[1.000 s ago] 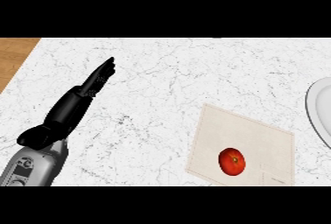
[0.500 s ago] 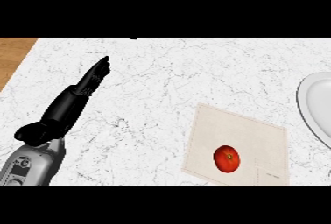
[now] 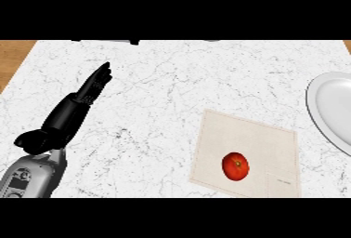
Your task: Pick the bell pepper from the placemat and place it in the plate
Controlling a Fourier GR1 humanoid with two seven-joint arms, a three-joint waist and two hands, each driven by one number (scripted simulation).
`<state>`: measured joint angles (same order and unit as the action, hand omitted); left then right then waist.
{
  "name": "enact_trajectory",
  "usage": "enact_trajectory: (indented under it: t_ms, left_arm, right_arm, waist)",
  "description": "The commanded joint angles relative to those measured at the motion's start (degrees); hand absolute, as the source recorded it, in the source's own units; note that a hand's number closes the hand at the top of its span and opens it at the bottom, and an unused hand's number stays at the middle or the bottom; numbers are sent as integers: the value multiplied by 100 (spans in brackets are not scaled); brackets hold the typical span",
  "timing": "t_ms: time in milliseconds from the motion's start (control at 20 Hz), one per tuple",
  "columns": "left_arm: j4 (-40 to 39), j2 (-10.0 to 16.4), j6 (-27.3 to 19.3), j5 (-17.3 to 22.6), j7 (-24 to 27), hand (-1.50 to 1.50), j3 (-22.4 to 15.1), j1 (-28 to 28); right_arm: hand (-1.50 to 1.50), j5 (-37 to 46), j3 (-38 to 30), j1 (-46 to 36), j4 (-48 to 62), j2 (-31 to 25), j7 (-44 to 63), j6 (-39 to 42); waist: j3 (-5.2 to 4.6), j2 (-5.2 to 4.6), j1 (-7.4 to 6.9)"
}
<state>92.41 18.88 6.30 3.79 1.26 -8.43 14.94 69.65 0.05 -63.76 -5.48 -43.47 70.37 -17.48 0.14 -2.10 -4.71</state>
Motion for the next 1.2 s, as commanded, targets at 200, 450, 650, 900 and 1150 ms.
enact_trajectory:
  t_ms: [200,450,650,900,1150]
  left_arm:
    - [-47,39,2,68,47,0,154,-60]
    - [38,124,45,113,-110,0,232,-3]
    - [-28,9,3,-46,108,0,84,-140]
    - [20,-6,26,-30,110,0,68,-324]
    - [-54,121,87,91,11,0,286,-143]
  right_arm:
    - [-150,-752,-917,549,372,229,1478,-1523]
    - [-150,-616,-797,912,375,488,1475,-2351]
    - [-150,-449,-652,1033,169,571,1474,-2896]
    - [-150,-84,-377,1147,-71,681,1412,-3676]
    - [-150,-156,-610,708,-617,533,1033,-4411]
  waist:
    - [2,49,171]
    - [-2,55,101]
    - [-10,95,201]
    - [-11,109,154]
    - [-19,156,236]
